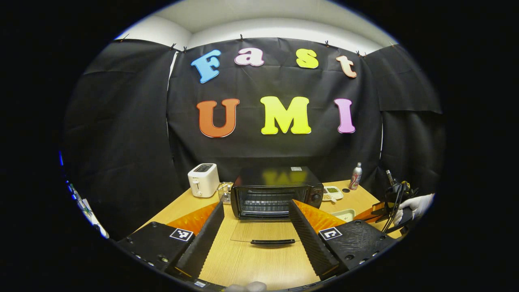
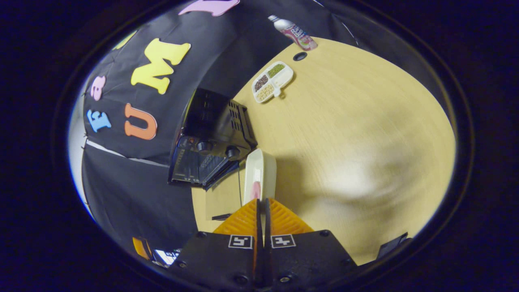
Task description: Open the electric oven with the left hand, put the food in, and close the electric oven.
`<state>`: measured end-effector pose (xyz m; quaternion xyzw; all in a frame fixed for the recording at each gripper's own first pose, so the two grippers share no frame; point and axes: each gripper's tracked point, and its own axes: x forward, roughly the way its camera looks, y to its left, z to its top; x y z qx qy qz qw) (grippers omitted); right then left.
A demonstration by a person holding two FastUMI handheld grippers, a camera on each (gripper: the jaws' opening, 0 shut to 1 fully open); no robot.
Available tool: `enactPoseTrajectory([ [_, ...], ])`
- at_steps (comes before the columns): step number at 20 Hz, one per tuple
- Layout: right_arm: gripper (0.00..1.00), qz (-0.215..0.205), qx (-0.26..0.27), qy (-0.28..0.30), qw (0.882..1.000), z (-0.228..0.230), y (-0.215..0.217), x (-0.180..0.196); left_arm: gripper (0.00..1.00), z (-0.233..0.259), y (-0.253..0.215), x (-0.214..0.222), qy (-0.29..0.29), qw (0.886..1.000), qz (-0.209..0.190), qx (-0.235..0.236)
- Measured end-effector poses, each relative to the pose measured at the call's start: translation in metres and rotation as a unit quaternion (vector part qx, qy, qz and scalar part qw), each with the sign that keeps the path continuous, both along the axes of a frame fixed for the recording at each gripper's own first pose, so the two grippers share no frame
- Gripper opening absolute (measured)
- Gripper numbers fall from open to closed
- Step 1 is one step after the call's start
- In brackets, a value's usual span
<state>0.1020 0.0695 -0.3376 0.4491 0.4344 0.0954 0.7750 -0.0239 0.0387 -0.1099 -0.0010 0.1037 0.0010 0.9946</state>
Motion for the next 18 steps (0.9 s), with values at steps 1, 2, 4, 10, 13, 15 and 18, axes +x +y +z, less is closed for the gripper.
enactPoseTrajectory([
  [1, 0.04, -0.006, 0.001, 0.001, 1.000, -0.002, -0.008, -0.001, 0.96, 0.000, -0.001, 0.001, 0.000, 1.000, -0.002, 0.002],
  [2, 0.04, -0.013, 0.004, -0.002, 1.000, -0.003, -0.014, -0.001, 0.96, 0.000, -0.001, 0.002, 0.001, 1.000, -0.003, 0.003],
  [4, 0.03, -0.024, 0.024, -0.012, 0.999, 0.003, -0.018, -0.002, 0.97, 0.000, -0.003, 0.003, 0.001, 1.000, -0.006, 0.001],
  [10, 0.04, -0.028, -0.069, 0.020, 0.997, -0.043, -0.053, -0.013, 0.97, -0.002, -0.012, 0.005, 0.003, 1.000, -0.021, 0.003],
  [13, 0.00, -0.030, -0.080, 0.055, 0.995, -0.059, -0.055, -0.014, 0.97, -0.003, -0.015, 0.006, 0.003, 1.000, -0.026, 0.008],
  [15, 0.21, -0.025, -0.075, 0.075, 0.994, -0.068, -0.053, -0.017, 0.97, -0.004, -0.017, 0.006, 0.003, 1.000, -0.026, 0.006],
  [18, 0.39, -0.029, -0.094, 0.110, 0.989, -0.080, -0.056, -0.015, 0.97, -0.007, -0.013, 0.007, 0.006, 1.000, -0.020, 0.004],
])
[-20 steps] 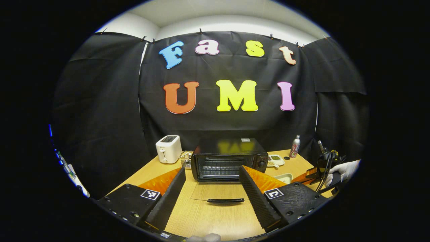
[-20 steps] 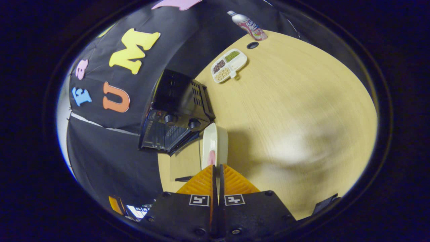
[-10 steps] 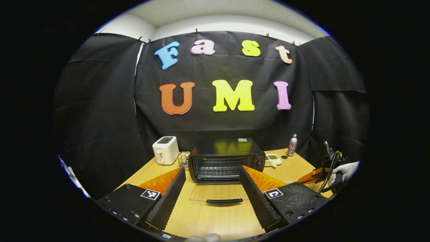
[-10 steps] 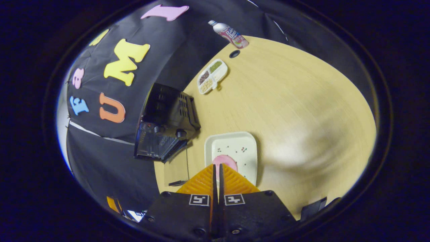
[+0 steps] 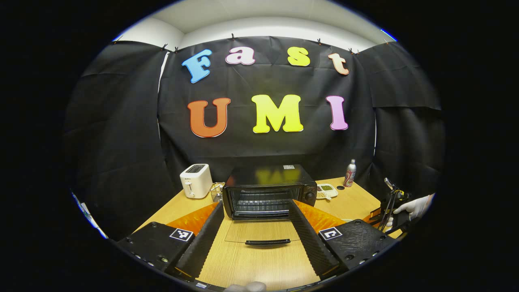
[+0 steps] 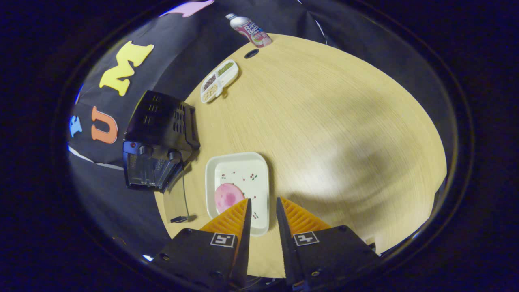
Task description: Open the electric oven with the left hand, put the food in, and close the electric oven.
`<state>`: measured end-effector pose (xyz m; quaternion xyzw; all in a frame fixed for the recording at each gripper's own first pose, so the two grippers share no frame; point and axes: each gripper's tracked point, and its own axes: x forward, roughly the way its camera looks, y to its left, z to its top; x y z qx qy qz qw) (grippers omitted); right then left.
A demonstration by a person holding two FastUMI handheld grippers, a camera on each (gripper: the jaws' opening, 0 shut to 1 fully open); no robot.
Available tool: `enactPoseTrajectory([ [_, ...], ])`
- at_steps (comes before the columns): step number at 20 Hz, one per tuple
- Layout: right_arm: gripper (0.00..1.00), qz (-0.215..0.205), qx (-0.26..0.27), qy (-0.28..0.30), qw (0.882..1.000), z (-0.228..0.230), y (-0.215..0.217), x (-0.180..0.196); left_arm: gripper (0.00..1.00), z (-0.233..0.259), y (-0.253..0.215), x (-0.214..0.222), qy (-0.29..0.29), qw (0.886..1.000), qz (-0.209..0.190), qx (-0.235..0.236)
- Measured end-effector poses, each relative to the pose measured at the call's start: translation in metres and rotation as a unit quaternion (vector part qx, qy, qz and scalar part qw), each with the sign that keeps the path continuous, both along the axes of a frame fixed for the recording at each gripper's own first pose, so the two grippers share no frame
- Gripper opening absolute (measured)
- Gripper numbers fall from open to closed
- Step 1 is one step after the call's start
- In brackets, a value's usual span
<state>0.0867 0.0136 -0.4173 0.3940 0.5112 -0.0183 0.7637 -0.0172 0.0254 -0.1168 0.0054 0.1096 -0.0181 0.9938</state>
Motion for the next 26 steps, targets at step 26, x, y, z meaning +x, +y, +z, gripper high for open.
enactPoseTrajectory([
  [26, 0.04, -0.019, 0.096, -0.045, 0.994, 0.007, 0.013, 0.015, 0.97, -0.016, 0.023, -0.001, 0.015, 1.000, 0.020, -0.001],
])
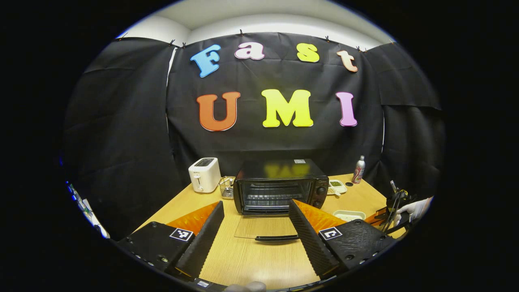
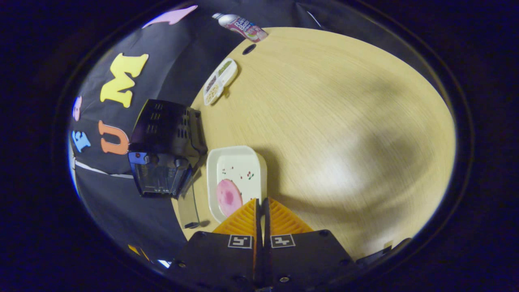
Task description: Open the electric oven with the left hand, put the food in, and close the electric oven.
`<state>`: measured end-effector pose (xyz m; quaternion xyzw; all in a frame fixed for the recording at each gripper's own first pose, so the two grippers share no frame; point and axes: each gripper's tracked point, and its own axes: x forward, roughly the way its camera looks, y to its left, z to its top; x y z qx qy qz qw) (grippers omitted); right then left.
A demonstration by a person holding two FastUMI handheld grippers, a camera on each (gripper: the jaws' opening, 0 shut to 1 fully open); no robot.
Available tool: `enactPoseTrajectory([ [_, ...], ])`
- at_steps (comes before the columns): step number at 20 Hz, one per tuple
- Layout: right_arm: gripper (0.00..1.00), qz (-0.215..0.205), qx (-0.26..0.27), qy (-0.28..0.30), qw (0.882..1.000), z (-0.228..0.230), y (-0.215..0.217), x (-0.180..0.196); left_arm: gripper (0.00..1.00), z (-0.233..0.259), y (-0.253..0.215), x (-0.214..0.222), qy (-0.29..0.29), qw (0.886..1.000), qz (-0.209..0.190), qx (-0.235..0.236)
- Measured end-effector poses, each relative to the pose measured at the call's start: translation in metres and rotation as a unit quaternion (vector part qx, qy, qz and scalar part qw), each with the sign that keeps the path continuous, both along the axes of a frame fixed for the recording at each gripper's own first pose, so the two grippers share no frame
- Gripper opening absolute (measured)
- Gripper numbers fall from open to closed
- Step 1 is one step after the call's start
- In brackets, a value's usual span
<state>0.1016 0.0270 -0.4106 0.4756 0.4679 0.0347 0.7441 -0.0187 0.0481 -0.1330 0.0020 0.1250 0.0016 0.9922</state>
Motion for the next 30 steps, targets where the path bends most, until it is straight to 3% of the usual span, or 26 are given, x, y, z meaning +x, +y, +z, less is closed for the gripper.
enactPoseTrajectory([
  [6, 0.00, -0.034, 0.034, -0.023, 0.999, 0.063, 0.024, -0.016, 0.97, 0.008, -0.003, -0.002, -0.013, 1.000, -0.002, 0.004],
  [7, 0.04, -0.042, 0.039, -0.028, 0.998, 0.072, 0.035, -0.015, 0.97, 0.007, -0.003, -0.003, -0.011, 1.000, -0.002, 0.004],
  [14, 0.00, -0.057, 0.083, -0.060, 0.993, 0.118, 0.150, -0.003, 0.97, 0.010, 0.006, -0.021, -0.002, 1.000, -0.007, 0.019],
  [15, 0.04, -0.059, 0.085, -0.064, 0.993, 0.120, 0.164, 0.001, 0.97, 0.011, 0.010, -0.023, -0.002, 1.000, -0.005, 0.020],
  [20, 0.00, -0.098, 0.110, -0.070, 0.987, 0.111, 0.221, 0.034, 0.97, 0.020, 0.021, -0.029, -0.004, 1.000, 0.006, 0.013],
  [25, 0.04, -0.136, 0.097, -0.087, 0.982, 0.098, 0.264, 0.071, 0.97, 0.015, 0.025, -0.022, -0.001, 1.000, 0.006, 0.015],
  [27, 0.00, -0.155, 0.113, -0.081, 0.978, 0.096, 0.282, 0.084, 0.97, 0.012, 0.029, -0.019, 0.001, 1.000, 0.005, 0.017],
  [30, 0.04, -0.185, 0.117, -0.090, 0.971, 0.098, 0.296, 0.112, 0.97, 0.009, 0.036, -0.011, 0.001, 1.000, 0.006, 0.021],
])
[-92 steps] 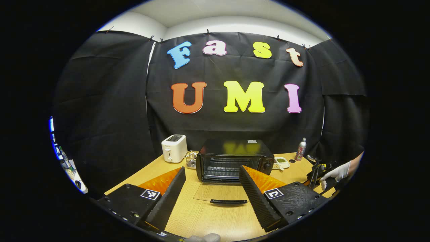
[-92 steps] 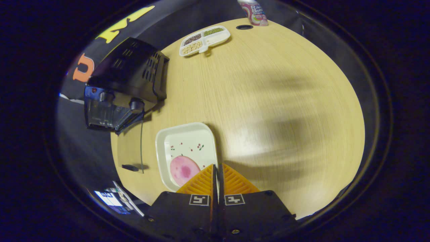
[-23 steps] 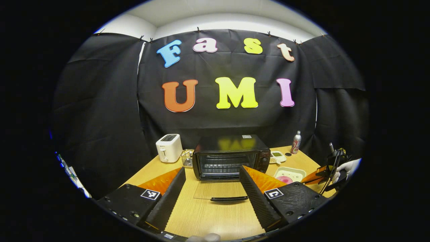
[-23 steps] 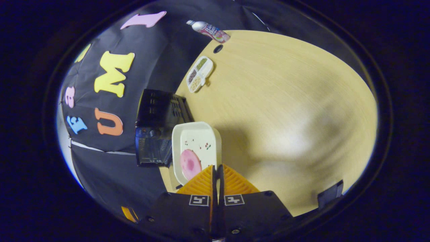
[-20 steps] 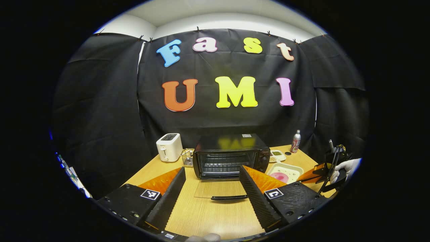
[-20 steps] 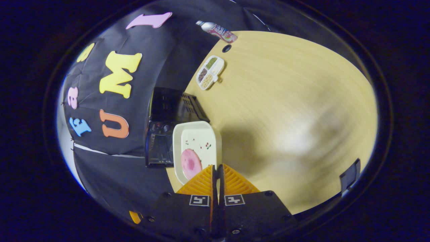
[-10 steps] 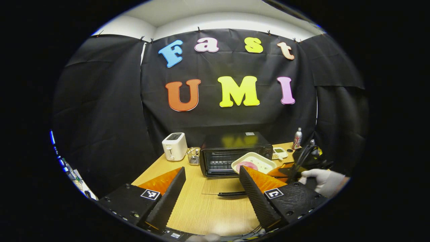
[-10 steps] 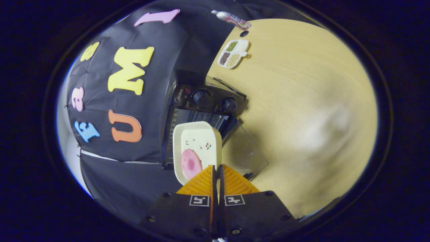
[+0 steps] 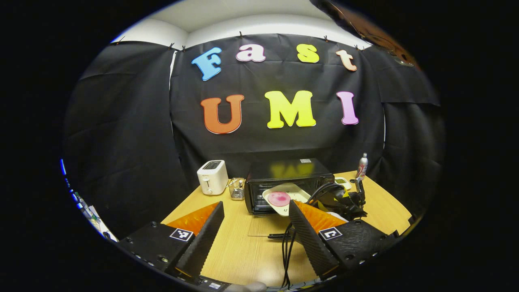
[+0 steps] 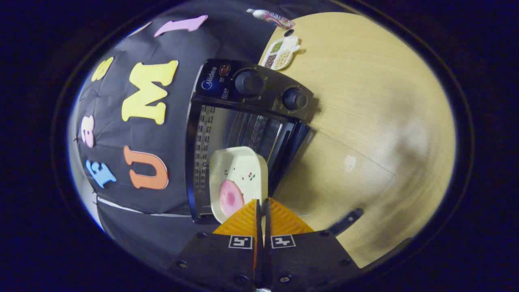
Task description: Open the electric oven with the left hand, put the food in, and close the electric oven.
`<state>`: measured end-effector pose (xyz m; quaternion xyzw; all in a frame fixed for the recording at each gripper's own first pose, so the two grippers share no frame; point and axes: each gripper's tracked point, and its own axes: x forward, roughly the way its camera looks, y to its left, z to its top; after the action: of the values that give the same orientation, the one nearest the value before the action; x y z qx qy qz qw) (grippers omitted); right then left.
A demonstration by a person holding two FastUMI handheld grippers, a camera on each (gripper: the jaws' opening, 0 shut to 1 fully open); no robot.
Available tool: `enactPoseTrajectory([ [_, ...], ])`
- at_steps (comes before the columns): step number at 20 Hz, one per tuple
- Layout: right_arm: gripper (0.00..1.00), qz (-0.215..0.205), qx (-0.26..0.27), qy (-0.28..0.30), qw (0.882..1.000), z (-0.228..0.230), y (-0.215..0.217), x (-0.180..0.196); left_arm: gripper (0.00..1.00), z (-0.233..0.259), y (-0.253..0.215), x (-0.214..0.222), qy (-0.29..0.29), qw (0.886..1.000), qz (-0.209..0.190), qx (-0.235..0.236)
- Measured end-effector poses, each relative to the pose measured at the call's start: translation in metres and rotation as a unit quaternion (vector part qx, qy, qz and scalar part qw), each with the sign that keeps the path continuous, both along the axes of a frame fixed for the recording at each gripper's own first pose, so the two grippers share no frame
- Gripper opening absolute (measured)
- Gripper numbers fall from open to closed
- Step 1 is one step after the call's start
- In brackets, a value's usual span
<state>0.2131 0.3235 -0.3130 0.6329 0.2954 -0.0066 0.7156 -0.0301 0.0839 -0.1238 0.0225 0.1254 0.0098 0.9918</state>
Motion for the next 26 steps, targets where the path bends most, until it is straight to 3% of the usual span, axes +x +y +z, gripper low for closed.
enactPoseTrajectory([
  [2, 0.04, -0.011, -0.012, -0.009, 1.000, 0.000, 0.004, 0.019, 0.96, -0.003, 0.008, 0.004, 0.000, 1.000, 0.005, 0.001],
  [5, 0.00, -0.019, -0.014, 0.030, 0.999, -0.021, 0.013, 0.031, 0.97, -0.008, 0.018, 0.009, 0.005, 1.000, 0.011, -0.001],
  [7, 0.04, -0.022, -0.015, 0.039, 0.999, -0.027, 0.014, 0.036, 0.97, -0.012, 0.023, 0.014, 0.010, 1.000, 0.014, -0.002],
  [12, 0.00, 0.001, -0.012, 0.040, 0.999, -0.018, 0.021, 0.031, 0.97, -0.015, 0.027, 0.021, 0.017, 1.000, 0.014, -0.010],
  [17, 0.03, 0.027, 0.004, 0.054, 0.998, -0.015, 0.019, 0.028, 0.97, -0.019, 0.024, 0.027, 0.018, 1.000, 0.008, -0.019],
  [19, 0.00, 0.030, -0.015, 0.063, 0.997, -0.022, 0.013, 0.033, 0.97, -0.019, 0.025, 0.029, 0.016, 1.000, 0.008, -0.021],
  [22, 0.03, 0.040, 0.006, 0.075, 0.996, -0.034, 0.018, 0.041, 0.97, -0.022, 0.024, 0.031, 0.013, 1.000, 0.012, -0.024],
  [26, 0.04, 0.040, -0.003, 0.072, 0.997, -0.038, 0.018, 0.047, 0.96, -0.029, 0.024, 0.034, 0.019, 0.999, 0.015, -0.026],
])
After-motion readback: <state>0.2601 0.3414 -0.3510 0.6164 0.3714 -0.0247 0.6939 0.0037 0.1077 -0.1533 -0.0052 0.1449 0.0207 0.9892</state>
